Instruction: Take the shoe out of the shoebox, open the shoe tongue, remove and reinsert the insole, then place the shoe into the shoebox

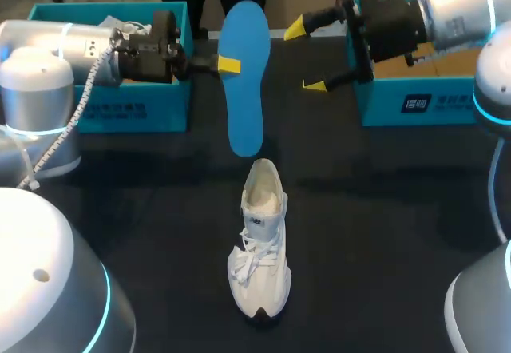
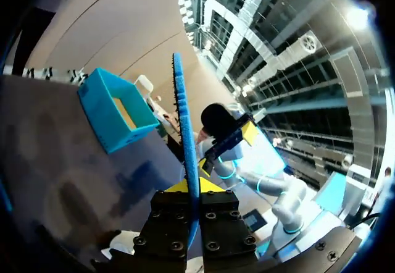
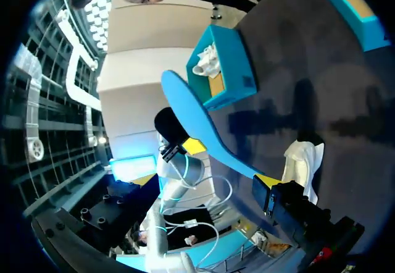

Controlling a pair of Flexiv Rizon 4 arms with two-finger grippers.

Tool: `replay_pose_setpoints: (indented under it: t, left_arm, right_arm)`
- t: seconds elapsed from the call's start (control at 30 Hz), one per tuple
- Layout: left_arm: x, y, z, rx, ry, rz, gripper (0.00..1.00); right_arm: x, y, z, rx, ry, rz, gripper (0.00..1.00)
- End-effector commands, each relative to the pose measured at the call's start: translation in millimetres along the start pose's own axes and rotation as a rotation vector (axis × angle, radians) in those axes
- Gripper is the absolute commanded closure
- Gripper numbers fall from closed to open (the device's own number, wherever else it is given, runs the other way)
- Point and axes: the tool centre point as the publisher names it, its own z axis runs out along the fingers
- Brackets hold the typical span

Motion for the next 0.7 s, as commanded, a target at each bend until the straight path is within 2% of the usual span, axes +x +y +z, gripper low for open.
replay_pose_setpoints:
  t: [0.03, 0.13, 0.37, 0.5, 0.53, 0.7]
  left_arm:
    - [10.9, -2, -7, 0.026, -0.019, 0.103, 1.0]
    - [13.5, -1, -11, 0.072, -0.045, 0.211, 1.0]
    - [13.4, 7, -19, 0.151, -0.029, 0.458, 1.0]
    - [17.0, 11, -20, 0.151, -0.027, 0.647, 1.0]
    - [6.3, -5, -22, 0.153, -0.031, 0.697, 1.0]
    - [12.7, -11, -21, 0.13, -0.049, 0.862, 1.0]
  right_arm:
    - [-7.6, -2.4, 0, -0.003, 0.225, 0.001, 0.0]
    - [-11.1, -1.9, 0, -0.001, 0.248, 0.0, 0.0]
    - [-17.2, -2.1, -3, 0.003, 0.296, -0.003, 0.0]
    - [-19.1, -4.2, -7, 0.002, 0.317, -0.003, 0.0]
    - [-19.5, -4.6, -8, 0.002, 0.318, -0.002, 0.0]
    - [-20.4, -6.8, -12, 0.005, 0.341, 0.004, 0.0]
